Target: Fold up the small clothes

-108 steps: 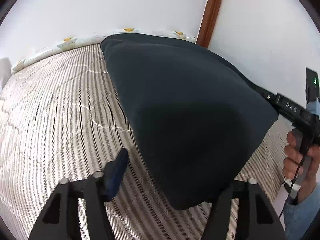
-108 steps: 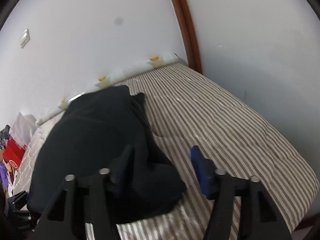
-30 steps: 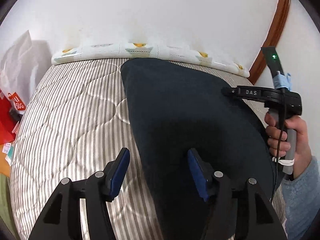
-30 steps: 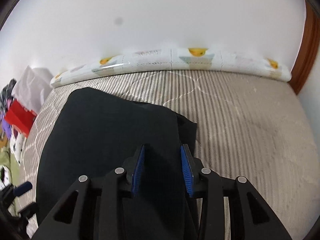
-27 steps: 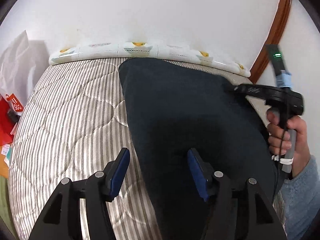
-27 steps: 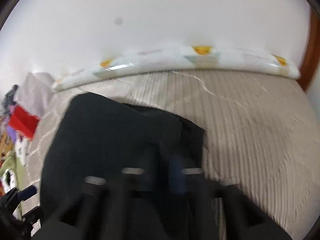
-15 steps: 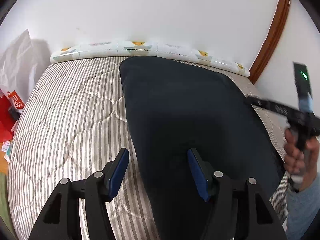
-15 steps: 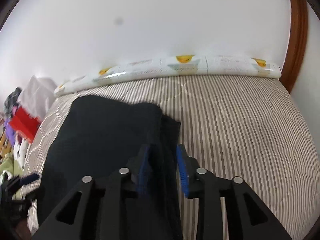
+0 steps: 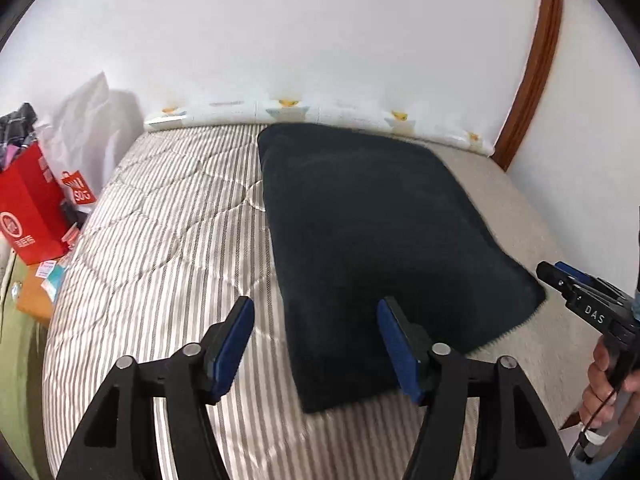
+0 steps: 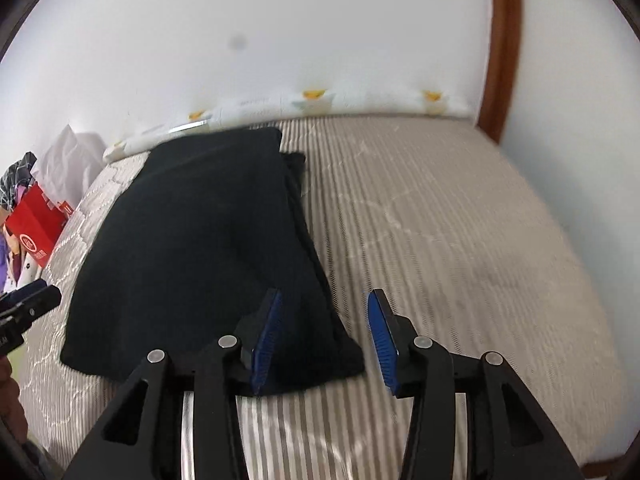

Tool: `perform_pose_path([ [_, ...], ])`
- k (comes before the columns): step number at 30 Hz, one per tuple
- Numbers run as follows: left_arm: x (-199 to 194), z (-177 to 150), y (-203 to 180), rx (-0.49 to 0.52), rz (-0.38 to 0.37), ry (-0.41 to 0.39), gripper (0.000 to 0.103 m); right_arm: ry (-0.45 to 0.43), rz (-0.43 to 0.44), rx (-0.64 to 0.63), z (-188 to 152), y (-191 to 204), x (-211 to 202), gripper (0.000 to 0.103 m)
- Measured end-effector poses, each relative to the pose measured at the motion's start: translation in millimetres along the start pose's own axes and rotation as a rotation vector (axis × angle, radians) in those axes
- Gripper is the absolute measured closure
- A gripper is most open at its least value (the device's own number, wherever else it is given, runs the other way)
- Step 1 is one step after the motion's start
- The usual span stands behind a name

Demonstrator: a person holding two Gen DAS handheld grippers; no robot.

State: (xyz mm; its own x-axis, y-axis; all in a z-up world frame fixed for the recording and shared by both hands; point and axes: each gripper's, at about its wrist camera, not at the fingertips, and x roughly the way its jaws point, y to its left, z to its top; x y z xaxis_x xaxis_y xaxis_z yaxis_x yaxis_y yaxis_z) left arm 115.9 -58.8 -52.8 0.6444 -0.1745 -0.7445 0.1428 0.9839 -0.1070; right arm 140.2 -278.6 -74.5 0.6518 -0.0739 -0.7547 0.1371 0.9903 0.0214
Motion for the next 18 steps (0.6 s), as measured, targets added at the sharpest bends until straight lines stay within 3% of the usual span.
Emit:
perform_pose_path([
  [5, -51, -18, -22, 0.025, 0.028, -0.083, 0.024, -0.057, -0.022, -0.016, -9, 3, -61, 0.041],
  [10, -90, -35, -36, 0.034, 0.049, -0.123, 0.020, -0.129, -0.047, -0.039, -28, 9, -118, 0.030],
  [12, -102, -40, -40, 0.037, 0.053, -0.131, 0.017, -0.134, -0.058, -0.030, -39, 9, -135, 0.016],
  [18, -129, -56, -55, 0.068, 0.069, -0.162, 0.015, -0.146, -0.122, -0.033, -66, 8, -166, 0.005],
])
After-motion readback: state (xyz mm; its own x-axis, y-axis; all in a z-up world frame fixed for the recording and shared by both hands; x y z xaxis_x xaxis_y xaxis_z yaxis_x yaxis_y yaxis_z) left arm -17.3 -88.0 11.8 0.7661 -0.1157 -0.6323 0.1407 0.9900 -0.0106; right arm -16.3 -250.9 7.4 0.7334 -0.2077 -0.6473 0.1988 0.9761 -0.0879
